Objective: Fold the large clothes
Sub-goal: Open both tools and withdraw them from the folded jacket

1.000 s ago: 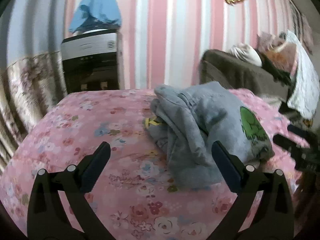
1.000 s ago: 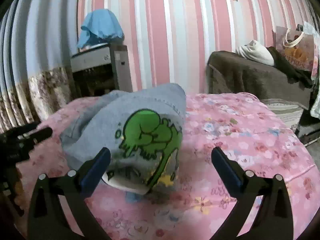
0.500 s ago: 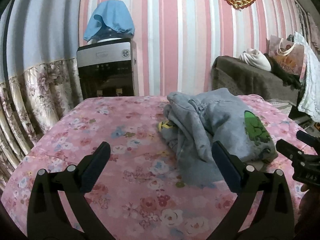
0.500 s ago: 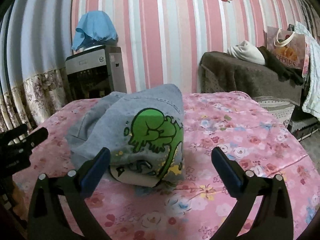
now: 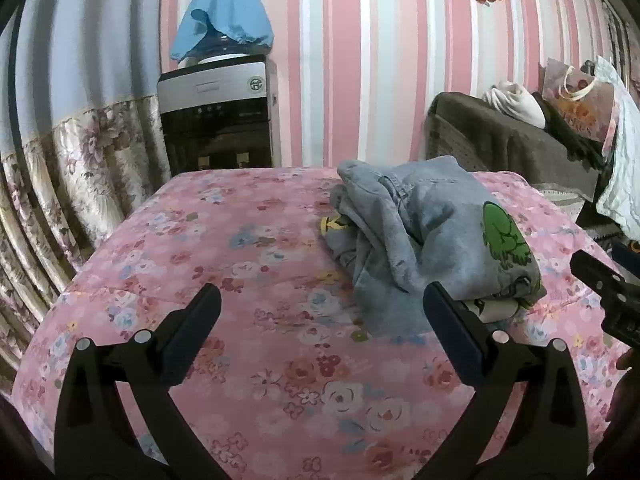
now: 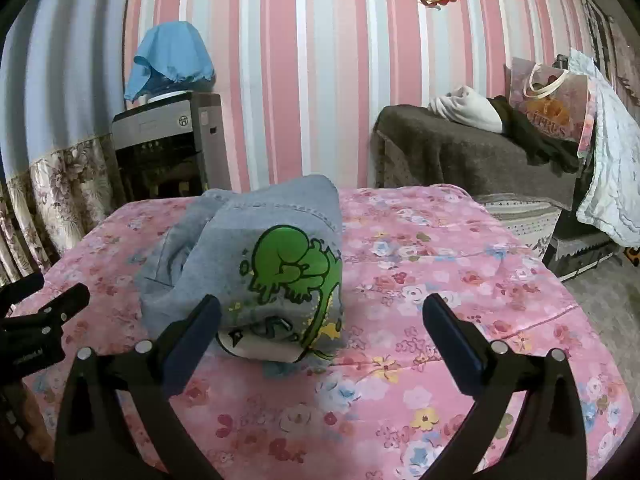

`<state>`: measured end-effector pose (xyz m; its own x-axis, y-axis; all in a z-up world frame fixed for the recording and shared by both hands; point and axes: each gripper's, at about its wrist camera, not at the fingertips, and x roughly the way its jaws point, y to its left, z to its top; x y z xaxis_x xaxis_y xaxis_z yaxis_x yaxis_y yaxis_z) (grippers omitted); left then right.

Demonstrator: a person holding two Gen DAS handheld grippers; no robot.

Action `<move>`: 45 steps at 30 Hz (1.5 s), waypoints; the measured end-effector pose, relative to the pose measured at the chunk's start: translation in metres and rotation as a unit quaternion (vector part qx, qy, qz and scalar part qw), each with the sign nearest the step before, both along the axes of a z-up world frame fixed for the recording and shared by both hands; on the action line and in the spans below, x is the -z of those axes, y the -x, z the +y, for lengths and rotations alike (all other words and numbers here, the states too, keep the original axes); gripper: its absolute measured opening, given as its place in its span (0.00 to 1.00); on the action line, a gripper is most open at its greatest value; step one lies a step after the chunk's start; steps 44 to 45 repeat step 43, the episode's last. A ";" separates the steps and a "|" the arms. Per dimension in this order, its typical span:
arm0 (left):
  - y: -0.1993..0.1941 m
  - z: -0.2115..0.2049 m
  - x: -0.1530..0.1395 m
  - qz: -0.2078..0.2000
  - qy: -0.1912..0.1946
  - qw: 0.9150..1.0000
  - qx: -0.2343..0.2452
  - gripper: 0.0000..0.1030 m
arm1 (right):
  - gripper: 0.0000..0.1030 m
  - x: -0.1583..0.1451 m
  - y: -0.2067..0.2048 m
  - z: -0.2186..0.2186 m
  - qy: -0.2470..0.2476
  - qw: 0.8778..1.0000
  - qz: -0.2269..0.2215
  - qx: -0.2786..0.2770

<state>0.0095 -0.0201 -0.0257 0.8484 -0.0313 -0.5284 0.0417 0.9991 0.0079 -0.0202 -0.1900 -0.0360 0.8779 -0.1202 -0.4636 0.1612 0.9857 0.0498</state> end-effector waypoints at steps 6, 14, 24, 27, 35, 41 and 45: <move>-0.004 0.005 -0.001 0.030 0.010 1.000 -0.002 0.97 | 0.98 -0.001 0.002 0.001 0.001 1.000 0.006 0.002; -0.004 0.004 -0.006 0.024 0.003 1.000 -0.013 0.97 | 0.98 0.001 -0.001 -0.001 0.000 1.000 0.016 0.010; -0.007 0.005 -0.010 0.020 -0.005 1.000 -0.016 0.97 | 0.98 0.005 -0.007 -0.007 -0.006 1.000 0.026 0.016; -0.007 0.004 -0.011 0.019 -0.008 1.000 -0.010 0.97 | 0.98 0.005 -0.007 -0.007 -0.007 0.999 0.029 0.016; -0.005 -0.002 -0.013 0.014 -0.007 1.000 0.014 0.97 | 0.98 0.011 -0.015 -0.010 -0.010 0.999 0.039 0.011; -0.007 -0.003 -0.010 0.021 -0.005 1.000 0.011 0.97 | 0.98 0.013 -0.018 -0.008 -0.007 0.999 0.042 0.011; -0.008 -0.002 -0.009 0.023 -0.002 1.000 0.009 0.97 | 0.98 0.013 -0.018 -0.008 -0.007 0.999 0.042 0.011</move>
